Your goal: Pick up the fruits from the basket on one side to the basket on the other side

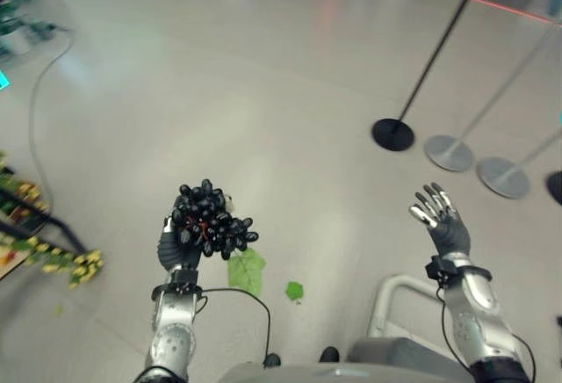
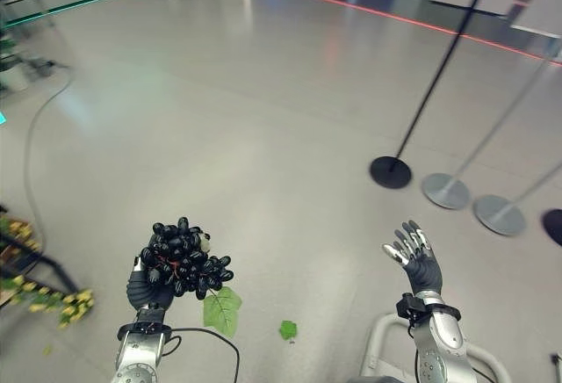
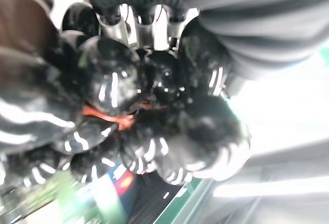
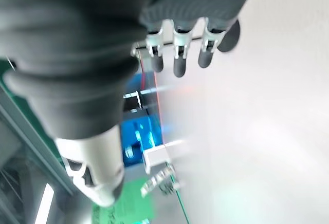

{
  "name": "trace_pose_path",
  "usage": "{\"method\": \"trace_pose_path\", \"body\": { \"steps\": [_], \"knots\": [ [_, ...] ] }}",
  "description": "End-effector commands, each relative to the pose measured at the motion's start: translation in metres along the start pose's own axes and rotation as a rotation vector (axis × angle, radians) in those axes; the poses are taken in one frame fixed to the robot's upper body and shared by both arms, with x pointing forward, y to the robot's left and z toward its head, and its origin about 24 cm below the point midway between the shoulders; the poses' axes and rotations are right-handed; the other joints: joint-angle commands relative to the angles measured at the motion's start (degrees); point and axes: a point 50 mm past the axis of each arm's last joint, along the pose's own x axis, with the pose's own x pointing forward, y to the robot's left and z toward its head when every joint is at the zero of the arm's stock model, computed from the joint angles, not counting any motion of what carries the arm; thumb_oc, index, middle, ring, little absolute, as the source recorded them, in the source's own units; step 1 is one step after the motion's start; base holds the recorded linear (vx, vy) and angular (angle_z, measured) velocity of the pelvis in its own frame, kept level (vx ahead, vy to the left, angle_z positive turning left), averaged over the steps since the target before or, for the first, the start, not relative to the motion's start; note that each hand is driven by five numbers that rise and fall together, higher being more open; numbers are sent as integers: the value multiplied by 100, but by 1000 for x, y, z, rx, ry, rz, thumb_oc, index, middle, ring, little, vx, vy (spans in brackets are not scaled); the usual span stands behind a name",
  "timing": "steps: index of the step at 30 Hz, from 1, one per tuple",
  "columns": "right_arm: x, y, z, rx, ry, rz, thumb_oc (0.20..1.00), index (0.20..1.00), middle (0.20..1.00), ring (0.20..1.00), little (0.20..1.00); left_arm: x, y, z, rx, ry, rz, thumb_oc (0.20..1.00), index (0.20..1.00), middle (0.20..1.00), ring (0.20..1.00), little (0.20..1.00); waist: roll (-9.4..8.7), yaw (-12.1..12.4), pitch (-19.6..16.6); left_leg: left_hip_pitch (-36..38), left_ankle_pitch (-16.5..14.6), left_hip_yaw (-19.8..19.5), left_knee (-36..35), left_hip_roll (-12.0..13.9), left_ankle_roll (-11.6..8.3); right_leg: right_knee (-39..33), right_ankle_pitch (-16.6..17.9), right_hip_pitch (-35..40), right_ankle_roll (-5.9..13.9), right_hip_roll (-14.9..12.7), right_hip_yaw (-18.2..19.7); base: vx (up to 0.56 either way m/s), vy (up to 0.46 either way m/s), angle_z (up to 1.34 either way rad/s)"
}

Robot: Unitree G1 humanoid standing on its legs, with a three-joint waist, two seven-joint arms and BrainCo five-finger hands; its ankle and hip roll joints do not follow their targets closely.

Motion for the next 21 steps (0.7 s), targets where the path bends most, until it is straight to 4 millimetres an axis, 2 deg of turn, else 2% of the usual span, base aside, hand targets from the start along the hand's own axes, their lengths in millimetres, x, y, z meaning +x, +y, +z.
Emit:
{"method": "trace_pose_path", "body": {
  "steps": [1, 2, 3, 4, 5, 7, 8, 10, 11, 13, 14, 16, 18, 19, 20, 21],
  "knots": [
    [12, 8, 35, -54, -163, 43, 1000, 1000, 1000, 1000, 1000, 20, -33, 20, 14, -93, -184, 200, 200, 200, 200, 200, -24, 18, -9, -124, 385, 255, -111, 364, -718, 37, 476, 369, 741, -861, -284, -44, 56, 59],
    [13, 9, 36, -57, -169, 43, 1000, 1000, 1000, 1000, 1000, 20, -35, 21, 13, -102, -189, 200, 200, 200, 200, 200, -24, 35, 31, -278, 455, 404, -62, 361, -707, 29, 501, 414, 769, -926, -343, -80, 68, 55],
    [15, 12, 40, -61, -189, 52, 1000, 1000, 1000, 1000, 1000, 22, -37, 19, 4, -95, -196, 200, 200, 200, 200, 200, -86, -100, 70, -408, 431, 1406, -1, 573, -614, 111, 558, 411, 808, -1087, -569, -80, 68, 47],
    [15, 12, 40, -61, -189, 52, 1000, 1000, 1000, 1000, 1000, 22, -37, 19, 4, -96, -196, 200, 200, 200, 200, 200, -88, -92, 70, -408, 425, 1417, 4, 573, -613, 120, 554, 404, 809, -1091, -556, -38, 79, 96],
    [16, 15, 39, -64, -185, 59, 1000, 1000, 1000, 1000, 1000, 22, -37, 17, -6, -81, -200, 200, 200, 200, 200, 200, -82, -117, 35, -267, 216, 1977, 76, 777, -608, 186, 430, 409, 832, -1110, -608, -2, 74, 117],
    [16, 15, 36, -44, -179, 50, 1000, 1000, 1000, 1000, 1000, 22, -35, 16, -5, -67, -201, 200, 200, 200, 200, 200, -80, -168, -12, -268, 303, 2530, 57, 963, -619, 217, 493, 393, 848, -1143, -815, -18, 102, 96],
    [16, 15, 36, -43, -178, 51, 1000, 1000, 1000, 1000, 1000, 22, -35, 16, -5, -67, -201, 200, 200, 200, 200, 200, -81, -167, -16, -266, 311, 2533, 47, 964, -620, 215, 495, 388, 848, -1141, -812, -11, 102, 43],
    [12, 16, 33, -29, -174, 44, 1000, 1000, 1000, 1000, 1000, 25, -35, 19, 4, -60, -205, 200, 200, 200, 200, 200, -112, -261, -74, -254, 696, 3302, -299, 1311, -706, 197, 596, 363, 907, -1135, -1056, -35, 182, 54],
    [11, 15, 31, -21, -171, 38, 1000, 1000, 1000, 1000, 1000, 26, -34, 20, 11, -61, -199, 200, 200, 200, 200, 200, -124, -263, -81, -253, 772, 3465, -398, 1384, -732, 198, 626, 357, 927, -1140, -1158, -42, 214, 127],
    [10, 16, 29, -15, -163, 36, 1000, 1000, 1000, 1000, 1000, 26, -34, 23, 26, -64, -201, 200, 200, 200, 200, 200, -152, -222, -80, -277, 832, 3444, -426, 1402, -745, 158, 666, 352, 935, -1110, -1228, -18, 153, 124],
    [12, 17, 25, 8, -148, 32, 1000, 1000, 1000, 1000, 1000, 23, -32, 28, 39, -73, -201, 200, 200, 200, 200, 200, -252, -112, -52, -285, 705, 3310, -387, 1317, -657, 80, 813, 322, 982, -1108, -1229, -10, 191, 27],
    [13, 23, 20, 15, -126, 50, 1000, 1000, 1000, 1000, 1000, 20, -32, 34, 50, -91, -202, 200, 200, 200, 200, 200, -388, 19, -28, -267, 558, 3338, -358, 1219, -557, 27, 969, 287, 1040, -1142, -1231, -27, 262, 11],
    [16, 29, 17, 50, -121, 51, 1000, 1000, 1000, 1000, 1000, 20, -33, 40, 64, -107, -206, 200, 200, 200, 200, 200, -534, 117, 5, -311, 453, 3358, -255, 1091, -493, -53, 1163, 222, 1121, -1161, -1152, -33, 201, 37],
    [16, 29, 17, 50, -121, 51, 1000, 1000, 1000, 1000, 1000, 20, -33, 41, 65, -107, -206, 200, 200, 200, 200, 200, -538, 119, 5, -312, 450, 3360, -252, 1090, -491, -56, 1167, 221, 1122, -1162, -1150, -30, 279, 26],
    [19, 34, 13, 65, -107, 60, 1000, 1000, 1000, 1000, 1000, 18, -35, 50, 93, -134, -221, 200, 200, 200, 200, 200, -651, 258, 51, -369, 345, 3353, -122, 951, -459, -145, 1365, 122, 1203, -1166, -1087, -18, 198, 6],
    [19, 34, 13, 65, -107, 60, 1000, 1000, 1000, 1000, 1000, 18, -35, 50, 93, -134, -221, 200, 200, 200, 200, 200, -654, 260, 50, -373, 341, 3356, -116, 950, -458, -147, 1368, 119, 1204, -1166, -1084, -36, 392, -10]
  ]
}}
